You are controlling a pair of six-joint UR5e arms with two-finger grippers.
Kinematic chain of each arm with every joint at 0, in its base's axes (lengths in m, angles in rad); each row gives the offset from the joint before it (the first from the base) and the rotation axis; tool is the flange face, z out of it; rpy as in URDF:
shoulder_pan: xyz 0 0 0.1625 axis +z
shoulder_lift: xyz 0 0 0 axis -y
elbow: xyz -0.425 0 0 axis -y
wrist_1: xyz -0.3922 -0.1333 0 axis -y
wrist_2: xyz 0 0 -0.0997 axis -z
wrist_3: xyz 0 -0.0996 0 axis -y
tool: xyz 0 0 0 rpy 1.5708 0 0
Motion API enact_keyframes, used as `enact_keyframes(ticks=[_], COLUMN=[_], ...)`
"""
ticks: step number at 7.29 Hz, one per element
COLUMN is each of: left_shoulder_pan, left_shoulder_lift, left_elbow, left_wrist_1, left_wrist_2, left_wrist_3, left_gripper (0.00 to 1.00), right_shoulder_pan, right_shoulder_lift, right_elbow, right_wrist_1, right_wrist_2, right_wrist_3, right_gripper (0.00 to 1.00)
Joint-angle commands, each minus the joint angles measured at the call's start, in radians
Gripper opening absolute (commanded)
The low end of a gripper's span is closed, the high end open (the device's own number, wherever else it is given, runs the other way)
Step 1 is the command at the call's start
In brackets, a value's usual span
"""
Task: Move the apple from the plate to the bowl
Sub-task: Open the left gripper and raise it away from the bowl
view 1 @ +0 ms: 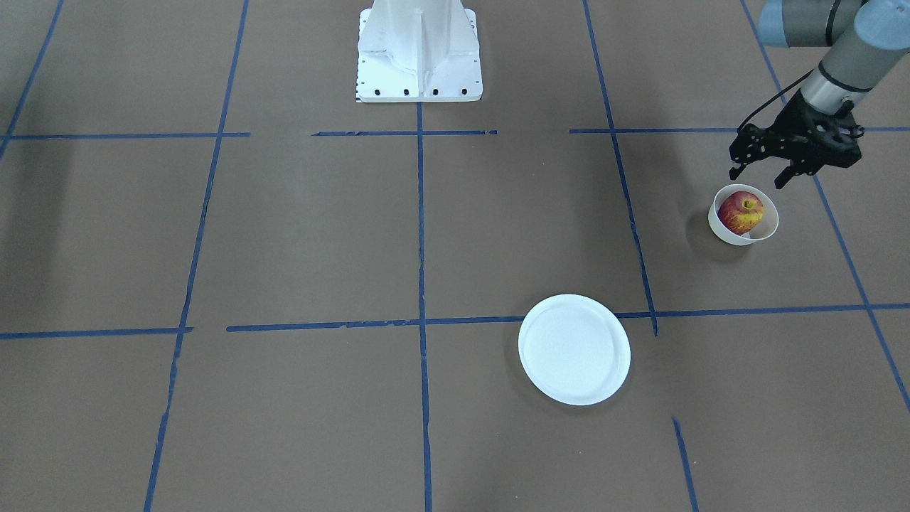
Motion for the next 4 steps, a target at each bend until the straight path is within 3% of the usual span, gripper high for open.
enact_keyframes(ticks=[1,2,4], left_shoulder_pan=[-0.282,-0.432,-0.574], left_shoulder_lift=[-0.035,-0.051,-0.071], left_elbow=[-0.169,-0.157,-0.062], left_wrist_1=[0.429,0.497,0.568], left_wrist_2=[-0.045,-0.111,-0.145], left_wrist_3=[0.410,0.545,0.689], left_gripper=[0.86,0.86,0.86], right_shoulder_pan=[0.000,0.000,0.000], right_shoulder_lift=[0.000,0.000,0.000], right_elbow=[0.000,-0.001,0.000], right_wrist_1=[0.000,0.000,0.000], right_wrist_2=[0.000,0.000,0.000], right_wrist_3=[0.000,-0.002,0.000], right_gripper=[1.00,1.00,1.00])
